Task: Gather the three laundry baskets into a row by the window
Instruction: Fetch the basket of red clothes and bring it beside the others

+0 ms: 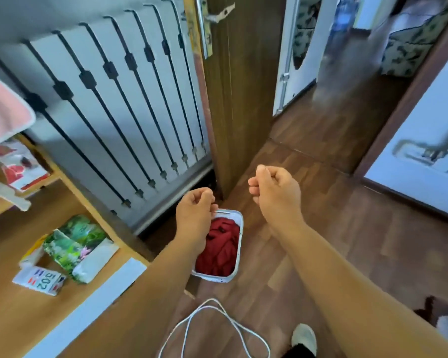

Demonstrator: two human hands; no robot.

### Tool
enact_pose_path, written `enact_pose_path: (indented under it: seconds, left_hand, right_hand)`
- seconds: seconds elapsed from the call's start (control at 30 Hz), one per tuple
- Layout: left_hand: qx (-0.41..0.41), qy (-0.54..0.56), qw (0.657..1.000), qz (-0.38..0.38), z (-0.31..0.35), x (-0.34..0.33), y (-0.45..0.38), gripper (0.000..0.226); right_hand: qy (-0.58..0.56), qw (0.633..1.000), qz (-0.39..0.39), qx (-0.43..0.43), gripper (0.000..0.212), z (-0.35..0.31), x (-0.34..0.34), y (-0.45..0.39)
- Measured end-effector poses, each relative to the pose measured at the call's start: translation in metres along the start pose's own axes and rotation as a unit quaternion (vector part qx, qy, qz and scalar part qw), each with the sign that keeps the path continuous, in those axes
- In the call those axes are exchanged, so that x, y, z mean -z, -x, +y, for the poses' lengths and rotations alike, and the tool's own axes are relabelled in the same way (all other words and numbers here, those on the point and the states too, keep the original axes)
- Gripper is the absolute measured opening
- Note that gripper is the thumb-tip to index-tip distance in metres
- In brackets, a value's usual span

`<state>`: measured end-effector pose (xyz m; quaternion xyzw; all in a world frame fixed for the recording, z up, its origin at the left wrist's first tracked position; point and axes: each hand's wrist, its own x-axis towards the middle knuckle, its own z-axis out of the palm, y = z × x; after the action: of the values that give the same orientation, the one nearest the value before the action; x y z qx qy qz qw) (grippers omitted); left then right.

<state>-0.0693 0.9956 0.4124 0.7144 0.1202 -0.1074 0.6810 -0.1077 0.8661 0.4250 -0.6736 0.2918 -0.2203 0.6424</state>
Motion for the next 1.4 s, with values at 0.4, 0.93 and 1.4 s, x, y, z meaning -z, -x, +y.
enact_pose_path:
  seconds: [0.4,0.93,1.4]
  left_hand:
    - [0.104,0.033,0.974,0.201,-0.023,-0.061,-0.076,0.016]
    - [0.293,0.087,0.886,0.349,-0.141,-0.058,-0.208,0.032]
    - [0.362,-0.030,0.842,0.399,-0.361,-0.075,-0.308,0.034]
  right_hand:
    - [0.082,0.973,-0.206,-0.065,0.015,0.046,-0.032,-0.160]
    - [0.208,0.900,-0.364,-0.124,0.015,0.184,-0.154,-0.300]
    - [0.378,0.757,-0.531,-0.049,0.020,0.424,-0.249,-0.359]
